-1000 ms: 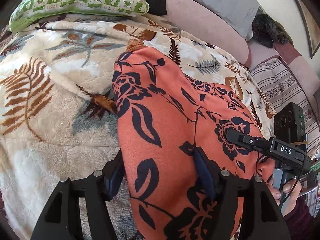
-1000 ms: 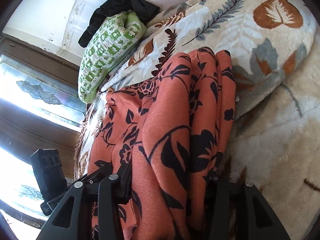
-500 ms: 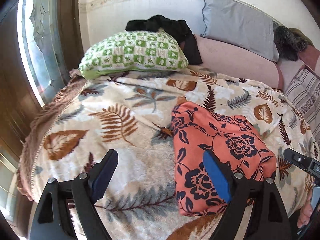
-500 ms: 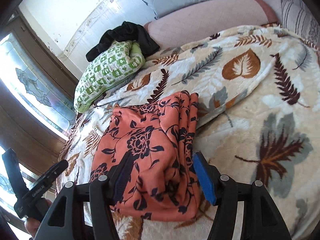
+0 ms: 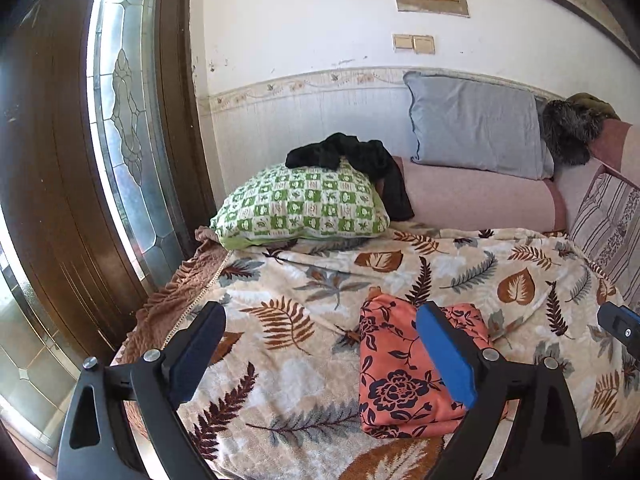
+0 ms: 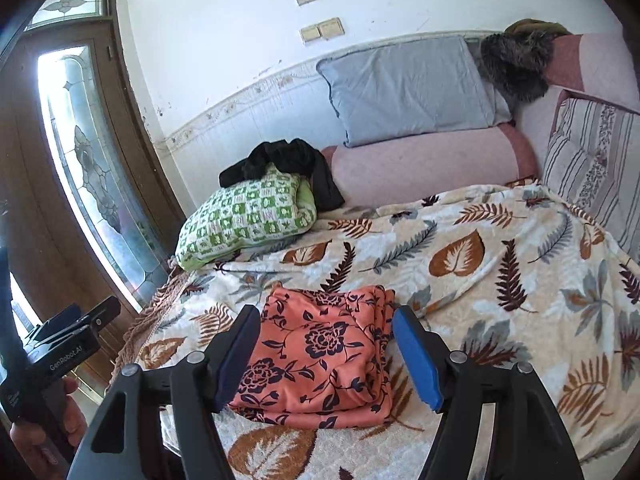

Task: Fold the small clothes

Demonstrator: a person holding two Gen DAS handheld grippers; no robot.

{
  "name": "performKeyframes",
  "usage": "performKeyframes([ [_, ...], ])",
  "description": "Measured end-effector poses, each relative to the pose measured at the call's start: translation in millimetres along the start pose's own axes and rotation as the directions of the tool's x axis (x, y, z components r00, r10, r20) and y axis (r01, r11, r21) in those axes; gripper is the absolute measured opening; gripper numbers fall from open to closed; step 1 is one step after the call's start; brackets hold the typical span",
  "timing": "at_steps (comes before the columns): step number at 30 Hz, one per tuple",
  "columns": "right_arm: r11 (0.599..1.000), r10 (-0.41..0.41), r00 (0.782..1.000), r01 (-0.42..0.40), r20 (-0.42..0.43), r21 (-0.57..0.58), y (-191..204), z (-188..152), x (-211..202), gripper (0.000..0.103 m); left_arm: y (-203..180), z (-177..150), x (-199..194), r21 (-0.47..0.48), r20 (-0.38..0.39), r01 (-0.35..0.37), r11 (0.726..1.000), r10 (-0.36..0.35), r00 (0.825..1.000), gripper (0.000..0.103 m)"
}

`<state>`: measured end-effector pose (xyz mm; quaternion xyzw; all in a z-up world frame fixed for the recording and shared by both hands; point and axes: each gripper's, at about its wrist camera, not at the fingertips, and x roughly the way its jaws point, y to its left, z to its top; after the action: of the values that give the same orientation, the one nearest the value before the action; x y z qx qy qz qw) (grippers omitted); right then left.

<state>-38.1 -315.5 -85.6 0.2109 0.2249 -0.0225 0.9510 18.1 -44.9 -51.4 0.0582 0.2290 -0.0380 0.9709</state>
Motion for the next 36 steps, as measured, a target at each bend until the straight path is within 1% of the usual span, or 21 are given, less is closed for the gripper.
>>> performKeyframes([
  [5, 1.000, -0.020, 0.999, 0.020, 0.033, -0.013, 19, 9, -31, 0.074, 3, 15, -29, -0.016, 0.039, -0.002, 1.000, 0.003, 0.999, 0.099],
  [9, 0.999, -0.024, 0.999, 0.025, 0.040, -0.024, 33, 10, -47, 0.074, 8, 21, -46, -0.042, 0.050, -0.002, 0.999, 0.004, 0.999, 0.099],
  [13, 0.998, -0.039, 0.998, 0.041, 0.044, -0.057, 46, 6, -57, 0.074, 12, 25, -61, -0.055, 0.074, -0.014, 0.998, 0.018, 0.997, 0.099],
  [18, 0.996, -0.027, 0.998, 0.031, 0.056, -0.080, 54, 5, -65, 0.074, 19, 28, -77, -0.065, 0.108, -0.026, 0.998, 0.033, 0.994, 0.099],
  [21, 0.996, -0.014, 0.998, 0.018, 0.054, -0.082, 55, 5, -65, 0.074, 22, 29, -85, -0.055, 0.124, -0.032, 0.998, 0.038, 0.992, 0.099],
  [23, 0.996, -0.011, 0.999, 0.015, 0.051, -0.092, 57, 4, -64, 0.074, 21, 30, -90, -0.031, 0.145, -0.051, 0.998, 0.055, 0.988, 0.099],
  [25, 0.995, -0.007, 0.999, 0.011, 0.048, -0.096, 58, 3, -62, 0.074, 21, 31, -91, -0.005, 0.143, -0.078, 0.997, 0.078, 0.987, 0.099],
  [28, 0.995, 0.000, 0.999, 0.004, 0.039, -0.097, 58, 2, -58, 0.074, 23, 33, -88, 0.011, 0.134, -0.080, 0.997, 0.077, 0.988, 0.099],
  [32, 0.995, 0.010, 1.000, -0.007, 0.026, -0.104, 58, -1, -50, 0.074, 26, 34, -85, -0.005, 0.139, -0.099, 0.995, 0.098, 0.985, 0.099],
  [34, 0.994, 0.012, 1.000, -0.011, 0.011, -0.108, 57, -2, -43, 0.074, 27, 36, -82, -0.009, 0.131, -0.083, 0.996, 0.084, 0.988, 0.099],
  [36, 0.994, 0.020, 1.000, -0.020, -0.009, -0.106, 55, -3, -35, 0.074, 28, 37, -79, -0.013, 0.124, -0.046, 0.999, 0.047, 0.991, 0.099],
])
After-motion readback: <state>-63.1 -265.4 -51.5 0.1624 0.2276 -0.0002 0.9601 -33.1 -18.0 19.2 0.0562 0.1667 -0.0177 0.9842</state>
